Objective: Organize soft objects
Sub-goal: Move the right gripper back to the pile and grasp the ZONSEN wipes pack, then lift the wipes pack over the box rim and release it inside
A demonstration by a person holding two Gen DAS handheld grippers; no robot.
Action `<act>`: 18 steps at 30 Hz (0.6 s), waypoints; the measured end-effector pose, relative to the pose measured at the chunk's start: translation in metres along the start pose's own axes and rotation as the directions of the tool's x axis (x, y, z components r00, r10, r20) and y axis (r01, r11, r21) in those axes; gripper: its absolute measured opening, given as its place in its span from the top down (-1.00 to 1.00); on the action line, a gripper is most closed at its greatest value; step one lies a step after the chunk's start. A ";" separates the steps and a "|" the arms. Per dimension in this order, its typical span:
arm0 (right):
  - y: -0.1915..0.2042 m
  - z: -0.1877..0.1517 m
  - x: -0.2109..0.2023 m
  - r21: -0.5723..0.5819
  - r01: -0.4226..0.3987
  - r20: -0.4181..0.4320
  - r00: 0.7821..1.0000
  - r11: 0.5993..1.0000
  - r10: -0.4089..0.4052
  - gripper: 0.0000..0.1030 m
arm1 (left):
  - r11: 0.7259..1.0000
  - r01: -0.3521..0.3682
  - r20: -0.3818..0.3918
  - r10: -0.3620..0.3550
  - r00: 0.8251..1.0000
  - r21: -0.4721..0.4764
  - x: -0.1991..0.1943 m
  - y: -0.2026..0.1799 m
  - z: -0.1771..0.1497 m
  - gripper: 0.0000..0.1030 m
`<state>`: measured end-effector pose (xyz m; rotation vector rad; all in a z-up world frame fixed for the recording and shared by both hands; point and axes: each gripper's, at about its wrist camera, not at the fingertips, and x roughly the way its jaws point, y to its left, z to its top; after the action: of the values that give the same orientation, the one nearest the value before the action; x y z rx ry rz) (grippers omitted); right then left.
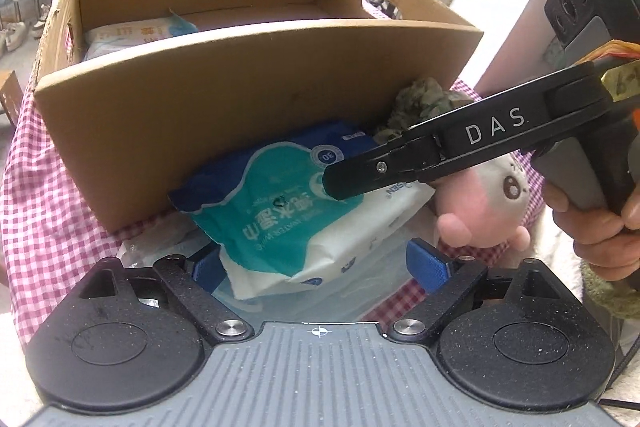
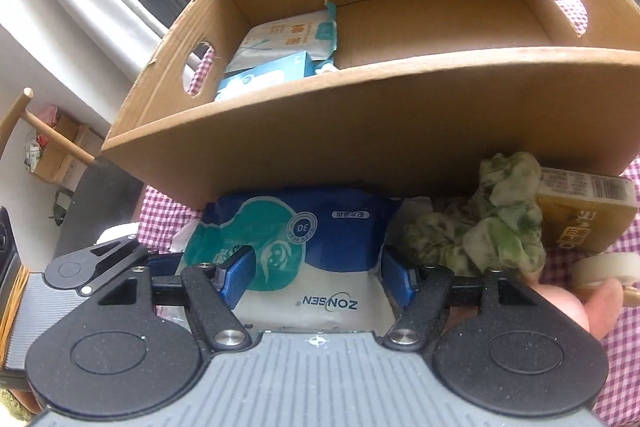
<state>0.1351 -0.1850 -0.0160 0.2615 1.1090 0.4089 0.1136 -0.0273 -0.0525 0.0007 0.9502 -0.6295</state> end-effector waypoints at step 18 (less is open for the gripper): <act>0.013 -0.004 0.006 0.013 -0.037 -0.020 0.999 0.999 0.037 -0.31 | 0.991 -0.121 0.010 0.120 0.993 0.049 -0.018 0.001 -0.017 -0.76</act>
<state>0.1312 -0.1706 -0.0178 0.2904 1.1281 0.4381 0.0938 -0.0135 -0.0493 0.0993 0.9200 -0.5411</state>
